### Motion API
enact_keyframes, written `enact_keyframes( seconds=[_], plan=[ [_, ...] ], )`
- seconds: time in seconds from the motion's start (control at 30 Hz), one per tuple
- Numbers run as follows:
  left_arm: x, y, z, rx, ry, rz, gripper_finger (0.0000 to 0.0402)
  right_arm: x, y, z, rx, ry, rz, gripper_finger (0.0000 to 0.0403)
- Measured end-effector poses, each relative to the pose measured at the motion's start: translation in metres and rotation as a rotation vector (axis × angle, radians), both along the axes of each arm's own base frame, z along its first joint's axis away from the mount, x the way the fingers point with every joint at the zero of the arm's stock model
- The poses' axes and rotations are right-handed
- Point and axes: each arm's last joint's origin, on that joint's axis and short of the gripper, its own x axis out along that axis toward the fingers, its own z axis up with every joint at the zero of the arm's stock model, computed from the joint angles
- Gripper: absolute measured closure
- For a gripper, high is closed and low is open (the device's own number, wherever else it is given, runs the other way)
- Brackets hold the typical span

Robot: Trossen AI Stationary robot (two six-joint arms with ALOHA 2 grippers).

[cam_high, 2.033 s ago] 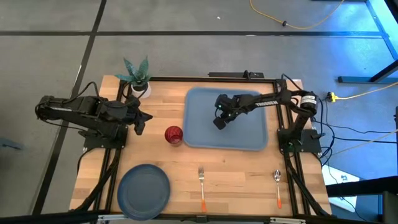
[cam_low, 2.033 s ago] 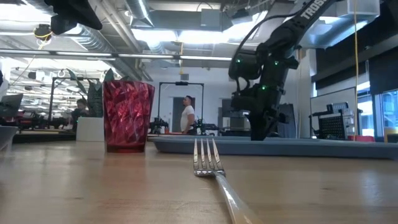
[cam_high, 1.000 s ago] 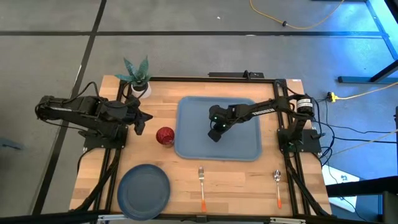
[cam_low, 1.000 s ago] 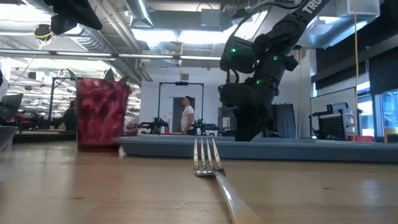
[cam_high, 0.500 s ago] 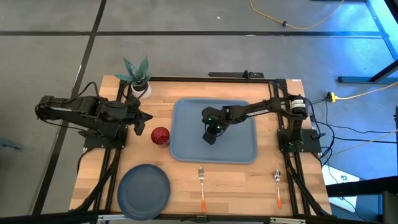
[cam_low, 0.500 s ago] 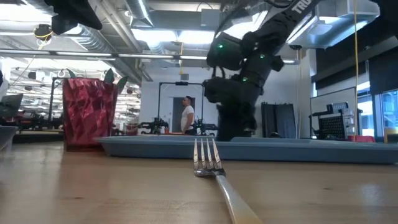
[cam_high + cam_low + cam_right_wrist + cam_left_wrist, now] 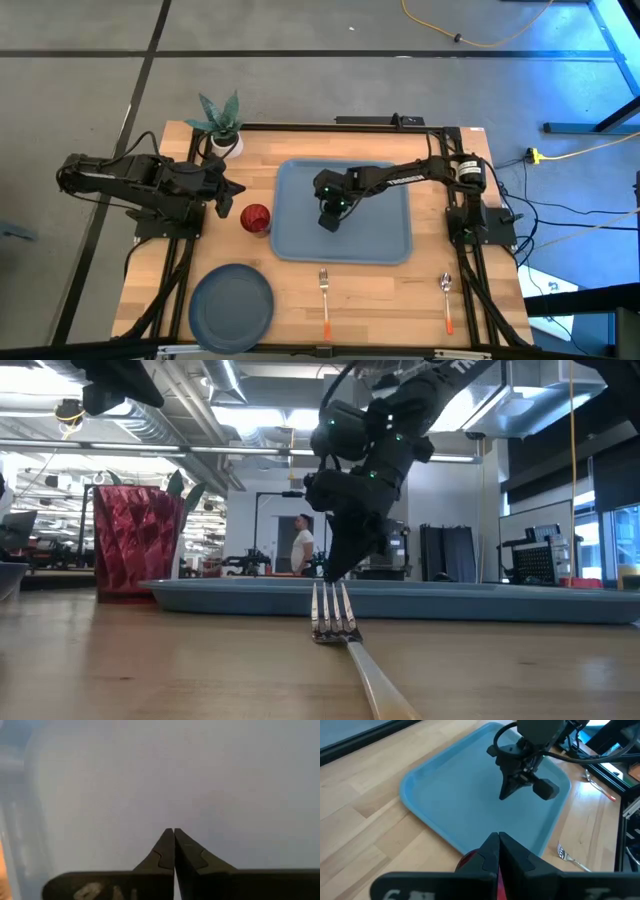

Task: Pick and place plate/cup/fork/spoon on tray
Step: Put the red glass in the top left corner of the light blue tray

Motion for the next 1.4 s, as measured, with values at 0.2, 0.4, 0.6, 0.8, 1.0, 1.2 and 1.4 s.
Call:
enact_keyframes(
  seconds=[0.2,0.4,0.6,0.8,1.0,1.2,1.4],
  plan=[
    [0.0,0.0,0.0,0.0,0.001,0.0,0.0401,0.004,-0.002,0.023,-0.075,0.078,0.033,0.0403],
    [-0.002,0.0,-0.002,0.034,0.041,-0.026,0.0401,0.01,-0.003,0.06,-0.11,0.103,0.106,0.0403],
    [-0.002,0.0,-0.003,0.03,0.053,-0.04,0.0401,0.017,-0.001,0.107,-0.225,0.092,0.113,0.0403],
    [-0.002,-0.001,-0.004,0.0,0.053,-0.037,0.0371,0.02,-0.002,0.154,-0.305,0.018,0.091,0.0403],
    [-0.003,-0.002,-0.012,-0.056,0.146,-0.047,0.0332,0.016,-0.003,0.2,-0.373,-0.063,0.048,0.0403],
    [0.002,-0.003,-0.023,0.004,0.314,-0.078,0.0325,0.002,-0.001,0.25,-0.403,-0.148,0.034,0.0403],
    [0.019,-0.005,-0.032,0.042,0.394,-0.113,0.0325,-0.019,0.005,0.279,-0.406,-0.218,0.045,0.0403]
  ],
)
